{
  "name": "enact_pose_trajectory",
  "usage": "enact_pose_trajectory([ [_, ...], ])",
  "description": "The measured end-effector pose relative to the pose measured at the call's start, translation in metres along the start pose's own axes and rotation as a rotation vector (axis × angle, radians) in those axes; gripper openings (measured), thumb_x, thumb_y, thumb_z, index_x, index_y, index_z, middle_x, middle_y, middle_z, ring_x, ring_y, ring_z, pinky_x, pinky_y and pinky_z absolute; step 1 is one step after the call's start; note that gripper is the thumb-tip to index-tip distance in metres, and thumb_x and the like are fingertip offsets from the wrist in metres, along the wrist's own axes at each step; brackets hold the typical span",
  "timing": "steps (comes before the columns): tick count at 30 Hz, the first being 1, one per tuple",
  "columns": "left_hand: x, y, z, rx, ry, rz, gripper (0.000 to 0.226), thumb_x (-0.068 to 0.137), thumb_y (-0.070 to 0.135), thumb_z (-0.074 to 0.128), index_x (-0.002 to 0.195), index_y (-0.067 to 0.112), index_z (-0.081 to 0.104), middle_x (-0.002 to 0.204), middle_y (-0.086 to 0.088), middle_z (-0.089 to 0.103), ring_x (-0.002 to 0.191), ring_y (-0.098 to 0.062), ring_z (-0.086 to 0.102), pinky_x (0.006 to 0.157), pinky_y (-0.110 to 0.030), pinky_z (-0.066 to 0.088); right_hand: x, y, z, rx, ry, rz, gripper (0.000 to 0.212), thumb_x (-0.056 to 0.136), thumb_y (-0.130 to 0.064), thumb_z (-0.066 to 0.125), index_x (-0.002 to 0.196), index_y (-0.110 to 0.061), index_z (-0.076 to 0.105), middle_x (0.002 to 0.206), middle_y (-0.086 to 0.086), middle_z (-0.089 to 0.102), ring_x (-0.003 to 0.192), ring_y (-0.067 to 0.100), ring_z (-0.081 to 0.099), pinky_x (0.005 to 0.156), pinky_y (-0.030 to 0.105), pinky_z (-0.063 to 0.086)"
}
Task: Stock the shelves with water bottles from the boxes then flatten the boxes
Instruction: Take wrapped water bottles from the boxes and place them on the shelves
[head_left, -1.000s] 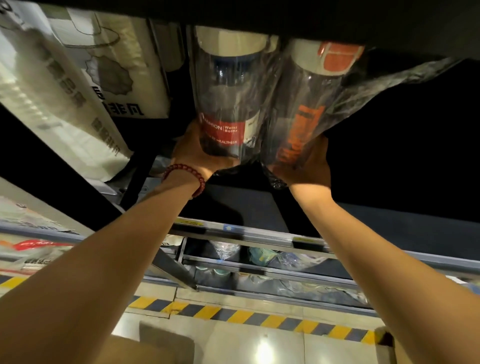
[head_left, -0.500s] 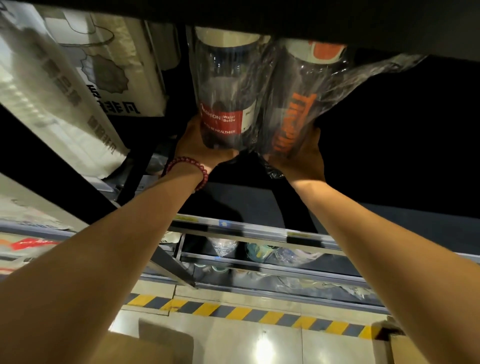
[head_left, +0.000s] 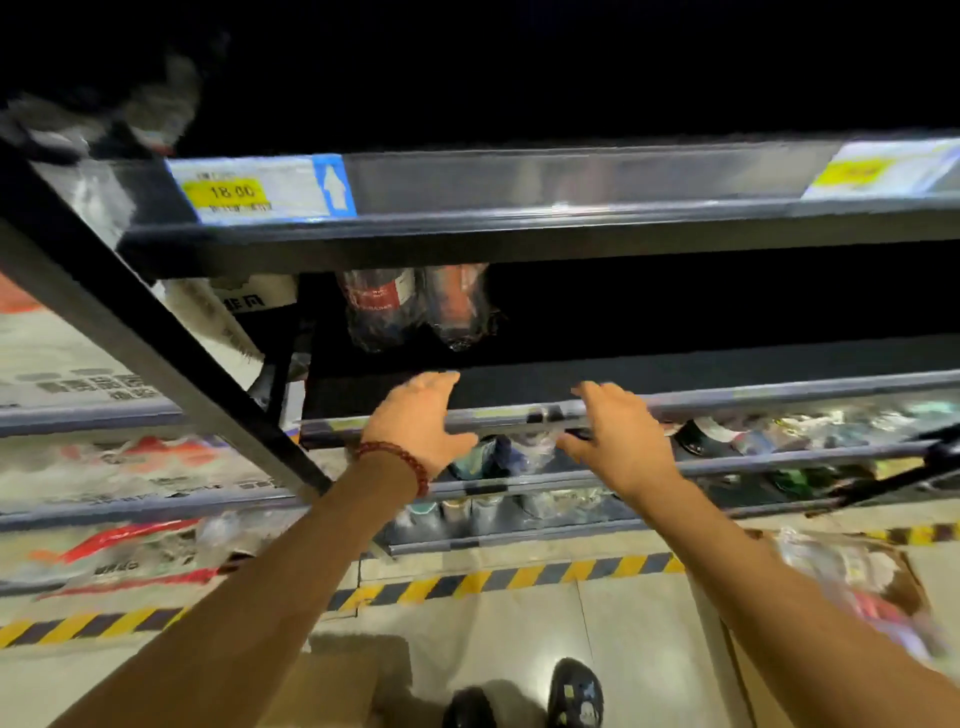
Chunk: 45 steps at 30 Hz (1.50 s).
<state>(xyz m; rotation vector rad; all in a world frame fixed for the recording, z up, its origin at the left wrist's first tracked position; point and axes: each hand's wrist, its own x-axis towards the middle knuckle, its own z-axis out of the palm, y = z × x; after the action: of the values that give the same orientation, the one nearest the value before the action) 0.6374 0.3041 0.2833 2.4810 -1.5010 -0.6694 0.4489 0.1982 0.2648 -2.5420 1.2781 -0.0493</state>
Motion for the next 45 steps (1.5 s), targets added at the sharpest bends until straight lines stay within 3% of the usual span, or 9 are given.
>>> enact_pose_trajectory([
  [7,-0.063,0.113,0.053,0.402,-0.071,0.444,0.071,0.089,0.045,0.056,0.148,0.022,0.022,0.152,-0.004,0.028,0.139,-0.023,0.027,0.112,-0.037,0.025,-0.144,0.068,-0.016,-0.198,0.006,0.194,0.053,0.082,-0.044,0.065,0.123,-0.014,0.051,0.116,0.008,0.055,0.106,0.03,0.052,0.079,0.038,0.047],
  [11,-0.097,0.173,0.09,0.479,-0.115,0.631,0.067,0.089,0.043,0.055,0.145,0.022,0.025,0.148,-0.002,0.032,0.138,-0.021,0.025,0.113,-0.038,0.023,-0.223,0.11,-0.004,-0.203,0.043,0.382,0.062,0.043,-0.04,0.091,0.093,-0.012,0.067,0.085,0.006,0.064,0.072,0.029,0.062,0.051,0.035,0.05],
  [19,-0.148,0.287,0.178,0.527,-0.24,0.903,0.07,0.091,0.048,0.049,0.148,0.022,0.017,0.154,0.0,0.021,0.142,-0.021,0.016,0.114,-0.038,0.015,-0.345,0.185,-0.005,-0.119,0.143,0.715,0.056,0.037,-0.036,0.092,0.081,-0.013,0.066,0.078,0.006,0.063,0.067,0.028,0.061,0.051,0.032,0.048],
  [32,-0.172,0.408,0.268,0.609,-0.409,1.079,0.071,0.092,0.051,0.045,0.15,0.024,0.017,0.157,0.0,0.018,0.145,-0.019,0.014,0.116,-0.036,0.018,-0.434,0.271,0.008,0.043,0.138,1.027,0.057,0.039,-0.035,0.09,0.086,-0.012,0.067,0.083,0.006,0.066,0.072,0.029,0.064,0.052,0.035,0.052],
  [34,-0.166,0.42,0.275,0.606,-0.422,1.073,0.074,0.084,0.052,0.057,0.146,0.022,0.031,0.152,-0.001,0.031,0.141,-0.021,0.028,0.112,-0.039,0.028,-0.434,0.284,0.012,0.054,0.122,1.048,0.057,0.041,-0.035,0.09,0.087,-0.012,0.068,0.084,0.007,0.067,0.072,0.029,0.064,0.052,0.036,0.052],
  [36,-0.154,0.433,0.282,0.603,-0.414,1.078,0.078,0.06,0.051,0.081,0.126,0.015,0.06,0.129,-0.008,0.059,0.118,-0.026,0.057,0.094,-0.042,0.049,-0.431,0.297,0.015,0.076,0.108,1.079,0.055,0.044,-0.035,0.089,0.089,-0.012,0.069,0.085,0.006,0.067,0.074,0.028,0.065,0.053,0.035,0.052],
  [38,-0.133,0.446,0.296,0.588,-0.401,1.107,0.075,0.046,0.047,0.088,0.109,0.01,0.07,0.109,-0.011,0.069,0.1,-0.029,0.067,0.081,-0.044,0.056,-0.424,0.313,0.017,0.109,0.115,1.115,0.051,0.049,-0.034,0.088,0.092,-0.013,0.068,0.088,0.006,0.068,0.076,0.028,0.065,0.055,0.035,0.053],
  [42,-0.092,0.491,0.311,0.576,-0.477,1.12,0.057,0.081,0.047,0.064,0.128,0.019,0.049,0.129,-0.001,0.053,0.119,-0.022,0.049,0.098,-0.036,0.042,-0.402,0.356,0.02,0.172,0.104,1.2,0.054,0.048,-0.032,0.088,0.093,-0.012,0.068,0.088,0.007,0.068,0.075,0.029,0.065,0.056,0.034,0.053],
  [45,-0.053,0.521,0.332,0.551,-0.505,1.104,0.056,0.083,0.048,0.059,0.131,0.024,0.044,0.132,0.003,0.05,0.122,-0.018,0.046,0.1,-0.033,0.04,-0.383,0.394,0.024,0.235,0.049,1.259,0.054,0.049,-0.031,0.088,0.095,-0.011,0.068,0.088,0.008,0.068,0.077,0.03,0.065,0.057,0.035,0.053],
])
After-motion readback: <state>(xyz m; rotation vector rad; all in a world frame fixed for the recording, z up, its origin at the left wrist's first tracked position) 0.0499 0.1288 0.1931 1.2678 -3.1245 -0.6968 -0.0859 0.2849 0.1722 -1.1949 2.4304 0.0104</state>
